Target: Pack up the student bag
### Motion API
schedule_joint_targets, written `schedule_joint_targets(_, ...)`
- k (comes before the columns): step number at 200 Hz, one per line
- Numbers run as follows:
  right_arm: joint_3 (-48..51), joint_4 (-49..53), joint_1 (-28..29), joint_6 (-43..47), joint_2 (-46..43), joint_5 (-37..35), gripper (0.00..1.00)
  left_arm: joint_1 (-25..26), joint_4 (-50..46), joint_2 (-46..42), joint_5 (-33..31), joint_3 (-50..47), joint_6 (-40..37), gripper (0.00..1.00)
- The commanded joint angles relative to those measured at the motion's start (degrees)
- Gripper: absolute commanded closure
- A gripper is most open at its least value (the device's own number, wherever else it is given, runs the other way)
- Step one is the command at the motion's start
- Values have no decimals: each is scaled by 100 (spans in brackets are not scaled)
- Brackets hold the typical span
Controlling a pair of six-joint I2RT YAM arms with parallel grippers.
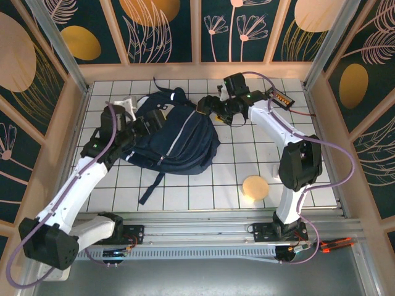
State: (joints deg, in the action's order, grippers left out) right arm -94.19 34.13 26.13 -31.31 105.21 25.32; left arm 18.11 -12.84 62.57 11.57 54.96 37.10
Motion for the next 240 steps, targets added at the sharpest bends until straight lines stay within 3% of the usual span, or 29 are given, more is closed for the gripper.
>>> schedule_joint_targets(1,-272,270,-4,171,130,-45,10,-142,128,-243,239,-640,1216,1)
schedule_joint_targets(41,-440,264,116,64,191,-27,10,-586,1317,-782,1009,-2066,2944,2)
schedule_joint_targets(61,-427,254,236,42,167,-100,10,-822,1708,-821,1340,-2571,3227,2)
schedule_joint_targets(93,-230,229,415,-24,144,-189,13,-914,1719,-566,1505,-2650,2989,9)
schedule_joint_targets(118,-194,313,490,-42,245,-229,22,-923,1595,-286,1470,-2464,2670,11)
schedule_joint_targets(240,-240,313,744,-120,425,-291,28,-977,1253,764,1348,-1804,1751,20)
